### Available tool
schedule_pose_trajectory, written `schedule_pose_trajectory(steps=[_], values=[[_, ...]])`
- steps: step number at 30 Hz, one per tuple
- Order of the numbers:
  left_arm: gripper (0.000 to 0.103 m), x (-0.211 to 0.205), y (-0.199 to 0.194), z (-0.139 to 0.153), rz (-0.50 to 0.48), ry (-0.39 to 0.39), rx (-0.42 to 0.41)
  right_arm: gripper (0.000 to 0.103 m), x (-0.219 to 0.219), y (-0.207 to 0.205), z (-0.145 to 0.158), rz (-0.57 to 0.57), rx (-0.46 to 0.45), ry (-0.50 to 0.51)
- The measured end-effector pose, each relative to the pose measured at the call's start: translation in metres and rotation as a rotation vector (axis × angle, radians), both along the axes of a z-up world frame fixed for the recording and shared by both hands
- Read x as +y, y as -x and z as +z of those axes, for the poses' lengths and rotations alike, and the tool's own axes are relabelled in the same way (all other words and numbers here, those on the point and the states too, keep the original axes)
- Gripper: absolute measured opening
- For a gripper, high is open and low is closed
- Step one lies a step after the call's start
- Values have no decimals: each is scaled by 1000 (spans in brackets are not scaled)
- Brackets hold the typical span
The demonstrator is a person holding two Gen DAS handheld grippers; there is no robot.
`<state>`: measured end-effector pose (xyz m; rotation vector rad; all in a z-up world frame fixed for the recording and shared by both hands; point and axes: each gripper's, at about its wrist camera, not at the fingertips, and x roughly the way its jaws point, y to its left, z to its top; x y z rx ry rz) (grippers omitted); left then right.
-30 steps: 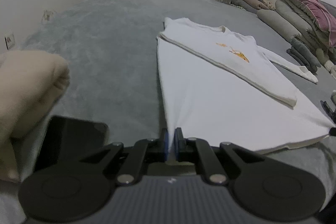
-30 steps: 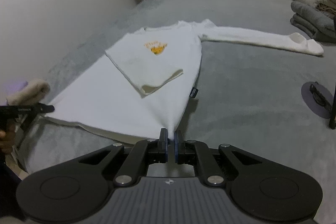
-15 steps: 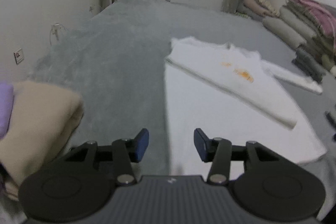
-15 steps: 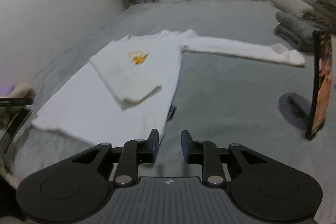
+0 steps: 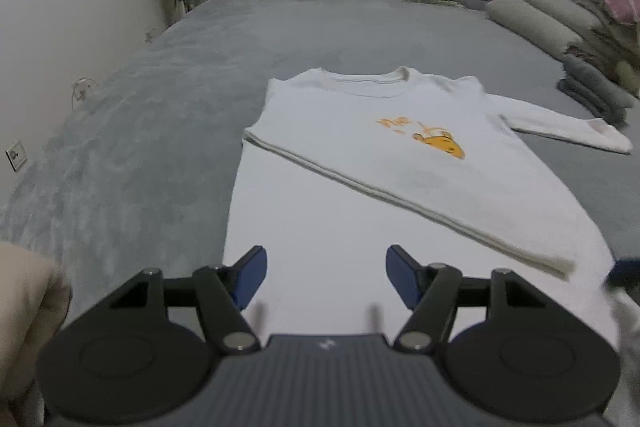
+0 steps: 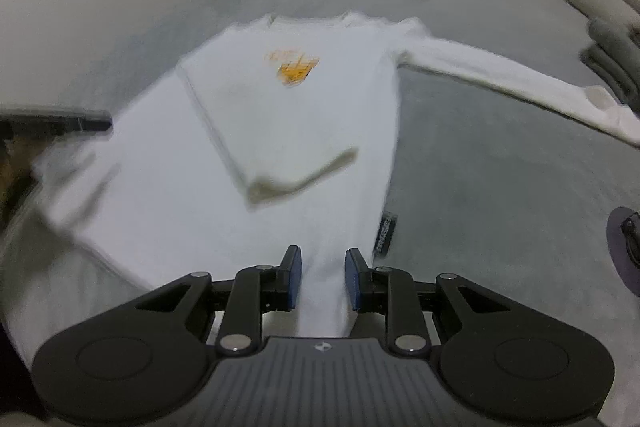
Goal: Fold clothes
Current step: 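Grasp the sleeve cuff with the right gripper and lift it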
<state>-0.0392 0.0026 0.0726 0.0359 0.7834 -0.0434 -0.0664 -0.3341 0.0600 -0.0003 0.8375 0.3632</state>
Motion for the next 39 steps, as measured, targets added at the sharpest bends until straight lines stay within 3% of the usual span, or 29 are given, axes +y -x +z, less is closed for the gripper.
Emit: schedule_pose_trajectory(steps=[7,12,15,18,23,30,31,33,34,39], values=[[65,10,-50,-7,62,-9,45,29,-56,-56,4,-322,-37,-4],[69,20,-72,-17,114,-19,30,36,-96,-103,1,-553,-67,6],[69,25,-80,-32,120,-15,77,39,-117,-132,-5,-650,-47,-67],[69,27,-83,-37,123,-19,76,43,-137,-156,-15,-743,-1,-204],[70,22,-84,-39,107,-20,67,51,-161,-177,-20,-846,-1,-348],[71,20,-85,-40,101,-30,73,51,-168,-204,-29,-881,-48,-258],[71,20,-85,-40,102,-30,73,49,-168,-206,-28,-884,-58,-245],[71,19,-86,-41,100,-39,70,29,-167,-206,-28,-889,-76,-199],[71,18,-86,-41,100,-40,70,13,-167,-207,-28,-887,-84,-172],[71,20,-84,-39,100,-20,67,9,-171,-198,-22,-883,-132,-207]])
